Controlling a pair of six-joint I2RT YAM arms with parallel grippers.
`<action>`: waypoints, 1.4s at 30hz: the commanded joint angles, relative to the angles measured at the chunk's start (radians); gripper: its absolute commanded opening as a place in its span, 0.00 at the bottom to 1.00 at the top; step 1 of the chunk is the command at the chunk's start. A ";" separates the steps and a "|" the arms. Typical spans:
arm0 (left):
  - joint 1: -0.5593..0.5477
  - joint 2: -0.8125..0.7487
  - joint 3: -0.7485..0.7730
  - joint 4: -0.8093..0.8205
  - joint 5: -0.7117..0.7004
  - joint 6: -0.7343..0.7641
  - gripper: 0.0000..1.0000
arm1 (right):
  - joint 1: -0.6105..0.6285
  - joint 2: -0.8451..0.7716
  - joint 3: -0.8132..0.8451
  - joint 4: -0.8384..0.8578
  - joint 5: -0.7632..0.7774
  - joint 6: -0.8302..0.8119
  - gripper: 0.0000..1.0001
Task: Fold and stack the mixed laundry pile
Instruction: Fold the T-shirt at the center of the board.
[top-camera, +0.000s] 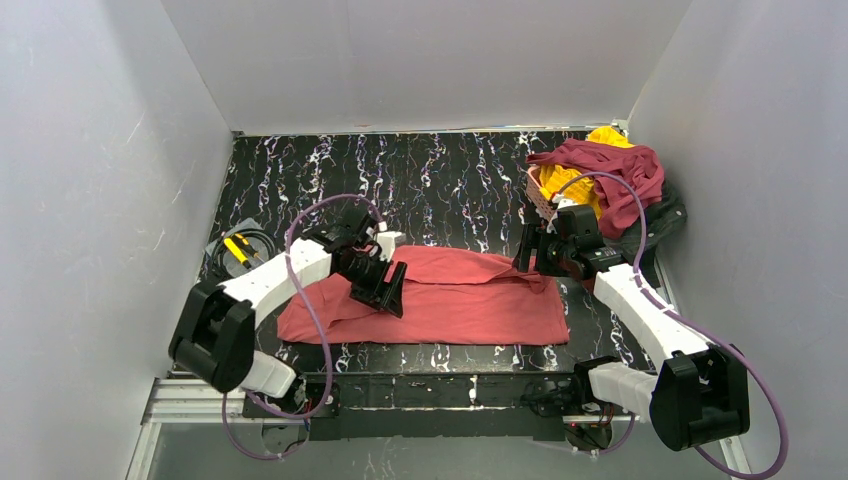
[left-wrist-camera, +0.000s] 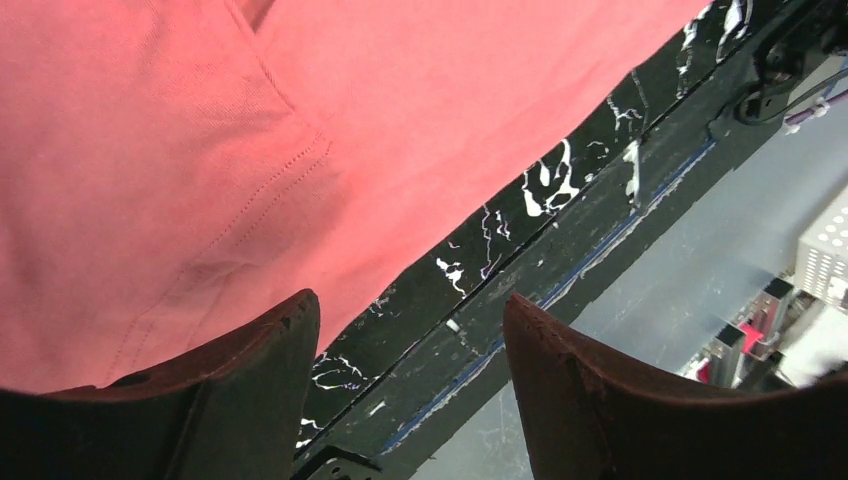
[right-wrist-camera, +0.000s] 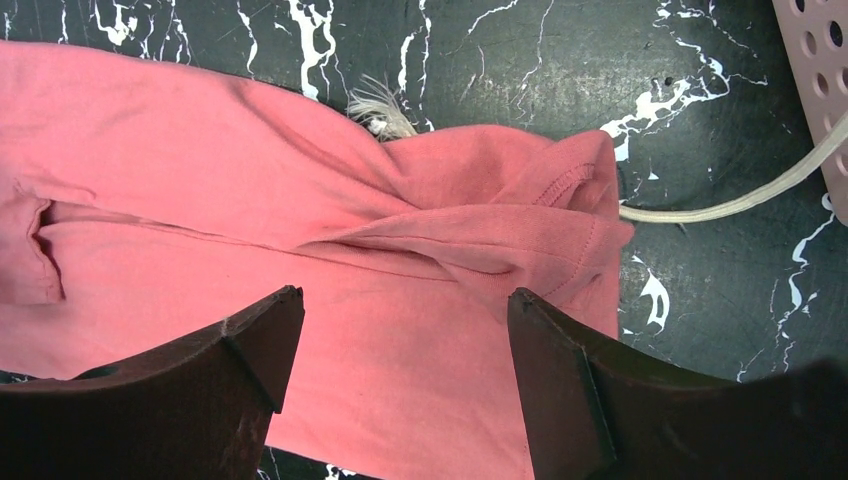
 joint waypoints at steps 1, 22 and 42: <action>-0.017 -0.132 0.021 0.012 -0.060 0.045 0.65 | 0.003 -0.018 -0.010 0.001 0.013 -0.021 0.83; -0.272 0.134 0.127 0.057 -0.567 -0.007 0.53 | 0.003 -0.078 -0.054 0.021 0.086 0.018 0.85; -0.323 0.175 0.139 0.034 -0.623 -0.021 0.08 | 0.003 -0.073 -0.059 0.016 0.087 0.011 0.85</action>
